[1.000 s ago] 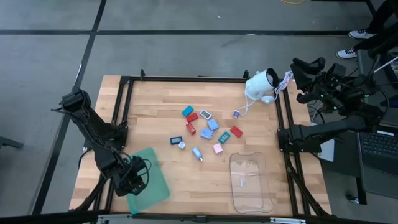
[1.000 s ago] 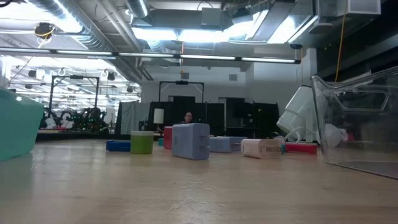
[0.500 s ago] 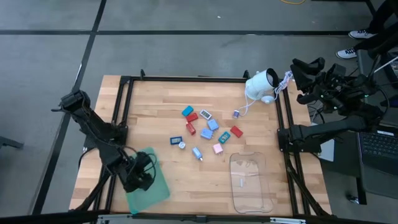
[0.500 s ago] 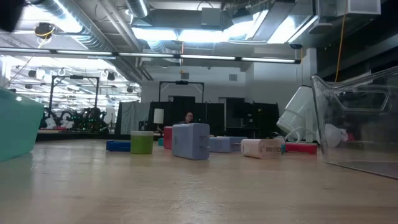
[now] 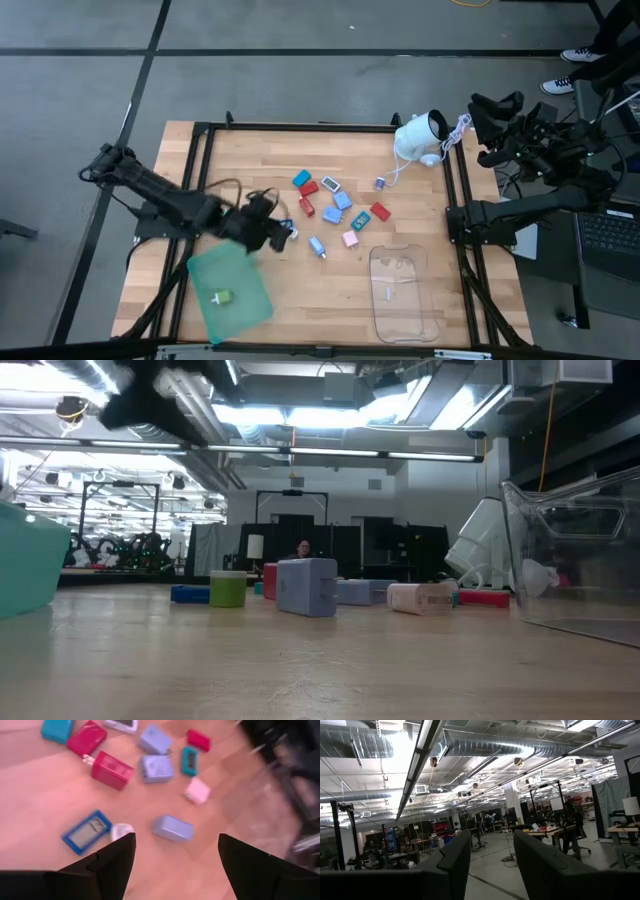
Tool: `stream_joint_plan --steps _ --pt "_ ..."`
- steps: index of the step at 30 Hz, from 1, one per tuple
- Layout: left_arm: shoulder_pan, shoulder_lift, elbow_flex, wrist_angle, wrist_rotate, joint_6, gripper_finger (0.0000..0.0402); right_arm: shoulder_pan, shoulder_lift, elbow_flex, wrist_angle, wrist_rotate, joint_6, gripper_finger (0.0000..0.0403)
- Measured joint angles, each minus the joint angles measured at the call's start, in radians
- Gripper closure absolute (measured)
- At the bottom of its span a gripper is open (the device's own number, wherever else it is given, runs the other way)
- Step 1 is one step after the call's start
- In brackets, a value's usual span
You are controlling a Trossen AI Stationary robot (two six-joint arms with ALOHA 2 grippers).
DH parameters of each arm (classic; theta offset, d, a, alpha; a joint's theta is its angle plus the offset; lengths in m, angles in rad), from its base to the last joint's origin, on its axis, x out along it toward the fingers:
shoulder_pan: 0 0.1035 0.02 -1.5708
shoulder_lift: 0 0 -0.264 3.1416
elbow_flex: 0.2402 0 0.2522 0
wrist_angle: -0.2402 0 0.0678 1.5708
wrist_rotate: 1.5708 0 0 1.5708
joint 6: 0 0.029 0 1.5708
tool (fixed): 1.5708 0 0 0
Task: Pick & Place Office items
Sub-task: Put the green charger adapter into the blue bin
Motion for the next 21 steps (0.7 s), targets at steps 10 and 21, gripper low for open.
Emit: stream_joint_plan --steps 10,21 --pt "0.274 0.19 -0.001 -0.005 0.341 0.265 0.0123 0.0 0.0 0.0 0.02 0.0 0.001 0.0247" --pt "0.278 0.305 0.008 -0.006 0.405 0.2 0.0123 0.0 0.0 0.0 0.039 0.0 -0.026 0.0247"
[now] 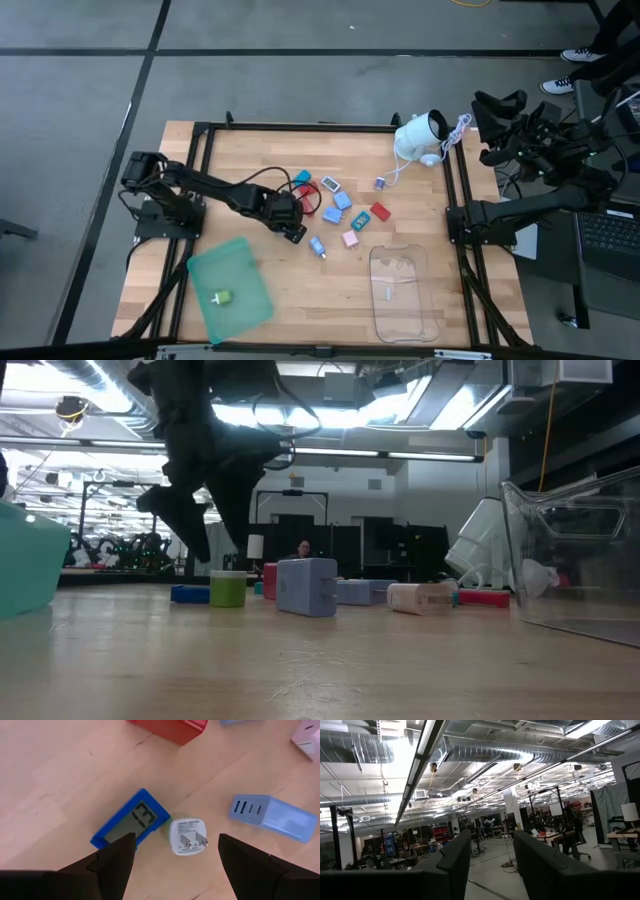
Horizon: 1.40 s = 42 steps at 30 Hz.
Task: Pick & Place Office items
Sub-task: Put the green charger adapter into the blue bin
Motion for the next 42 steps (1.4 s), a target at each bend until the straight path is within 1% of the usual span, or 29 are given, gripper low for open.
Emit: stream_joint_plan --steps 7,14,18,24,28,35,37,38,42 --pt "-0.007 0.059 0.07 -0.004 0.006 0.024 0.0123 0.0 0.0 0.0 0.01 -0.001 -0.003 0.0247" --pt "-0.008 0.187 0.176 -0.142 0.053 0.086 0.0123 0.0 0.0 0.0 0.01 -0.003 -0.003 0.0247" --pt "-0.008 0.243 0.218 -0.164 0.08 0.101 0.0123 0.0 0.0 0.0 0.01 -0.003 -0.003 0.0247" --pt "-0.014 0.257 0.232 -0.165 0.073 0.067 0.0127 0.0 0.0 0.0 0.01 -0.003 0.002 0.0247" --pt "-0.014 0.257 0.231 -0.167 0.078 0.063 0.0154 0.0 0.0 0.0 0.01 -0.003 0.003 0.0247" --pt "-0.014 0.257 0.231 -0.168 0.074 0.076 0.0244 0.0 0.0 0.0 0.01 -0.004 0.009 0.0247" --pt "-0.014 0.257 0.231 -0.168 0.074 0.084 0.0268 0.0 0.0 0.0 0.01 -0.018 0.018 0.0247" --pt "-0.014 0.257 0.231 -0.168 0.077 0.084 0.0276 0.0 0.0 0.0 0.01 -0.026 0.021 0.0247" --pt "-0.013 0.252 0.231 -0.143 0.101 0.085 0.0276 0.0 0.0 0.0 0.01 -0.029 0.023 0.0247"
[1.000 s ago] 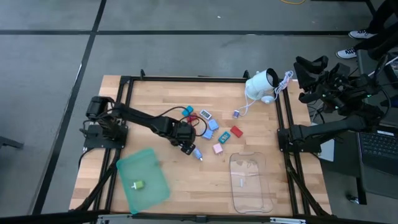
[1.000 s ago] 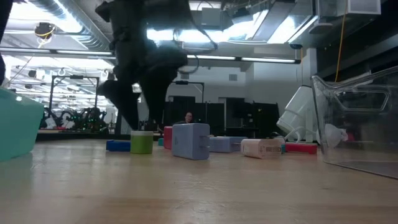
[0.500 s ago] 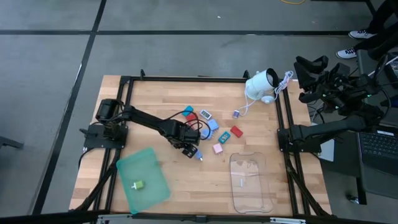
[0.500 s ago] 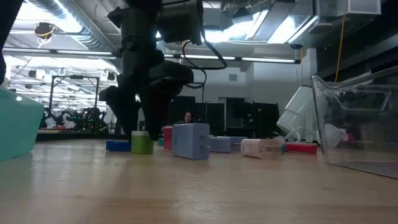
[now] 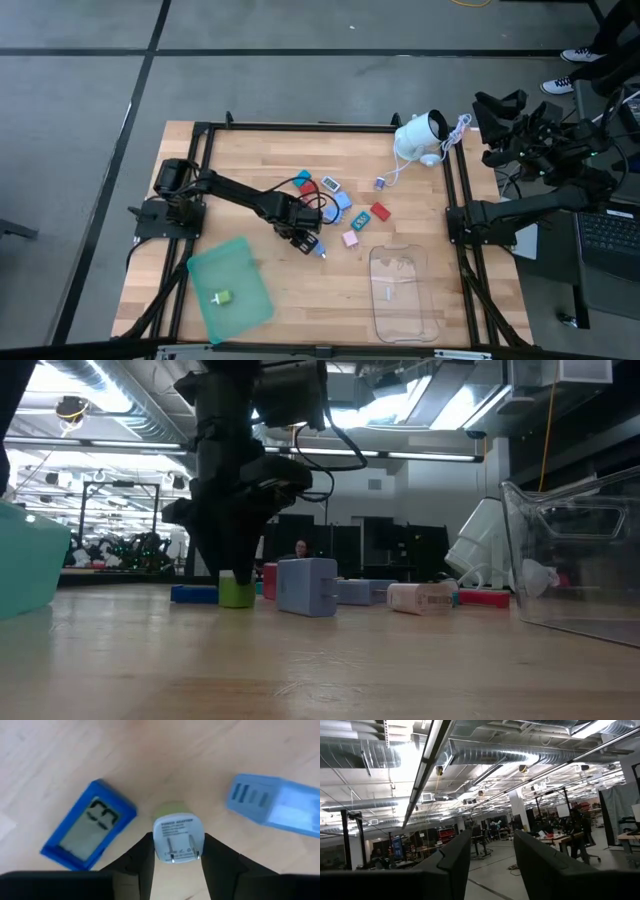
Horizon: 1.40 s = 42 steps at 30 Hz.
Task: Pick & Place Office items
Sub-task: Put the green charger adapter into the blue bin
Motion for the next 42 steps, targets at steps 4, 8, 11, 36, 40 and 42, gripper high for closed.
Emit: stream_joint_plan --steps 4,8,11,36,40,42 --pt "0.0 -0.035 -0.001 0.066 0.024 0.002 0.0276 0.0 0.0 0.0 0.0 0.0 -0.004 0.0247" --pt "0.0 -0.102 -0.001 0.121 0.028 0.001 0.0276 0.0 0.0 0.0 0.0 0.0 -0.008 0.0247" --pt "0.002 -0.178 -0.001 0.159 0.023 0.025 0.0276 0.0 0.0 0.0 0.0 0.0 -0.017 0.0247" --pt "-0.533 -0.516 -0.046 -0.291 0.07 -0.201 0.0276 0.0 0.0 0.0 0.0 -0.023 -0.025 0.0247" --pt "-0.599 -0.481 -0.109 -0.271 0.071 -0.35 0.0276 0.0 0.0 0.0 0.0 -0.023 -0.034 0.0247" --pt "-0.614 -0.459 -0.129 -0.262 0.064 -0.398 0.0276 0.0 0.0 0.0 0.0 -0.023 -0.034 0.0247"
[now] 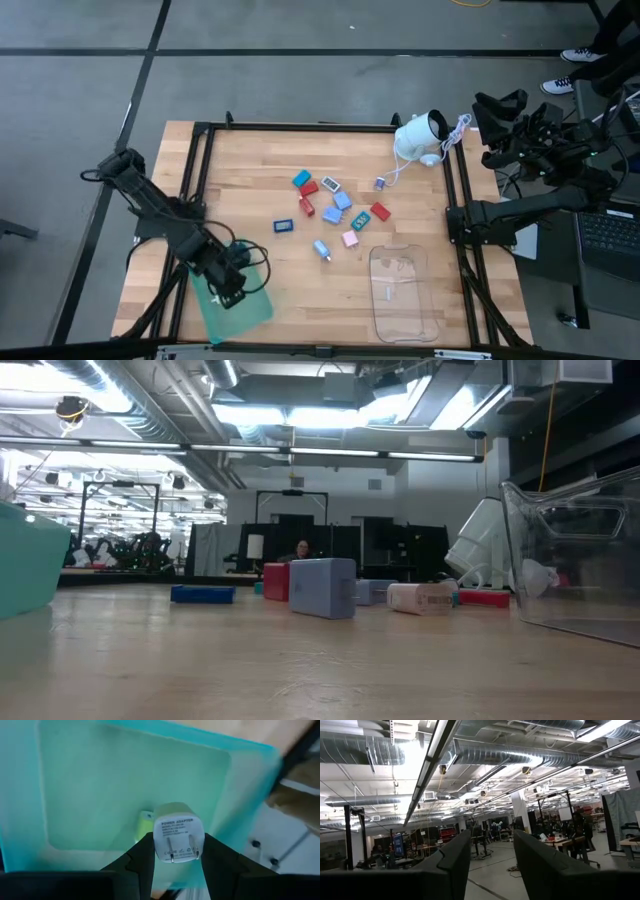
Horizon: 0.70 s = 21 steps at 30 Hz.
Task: Pick & Place Office items
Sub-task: Put the green charger adapter into the blue bin, then put the bottom blue charger adapter into the blue bin
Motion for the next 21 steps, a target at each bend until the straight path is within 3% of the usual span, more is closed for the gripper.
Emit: stream_joint_plan --steps 6,14,21 --pt "-0.008 0.067 -0.057 0.016 -0.019 -0.083 0.0271 0.0 0.0 0.0 0.0 0.0 0.0 0.0247" --pt "-0.007 0.105 -0.057 0.063 -0.019 -0.083 0.0153 0.0 0.0 0.0 0.0 -0.003 0.001 0.0247" --pt "-0.007 0.091 -0.053 0.061 -0.026 -0.127 0.0121 0.0 0.0 0.0 0.0 -0.003 0.001 0.0247"
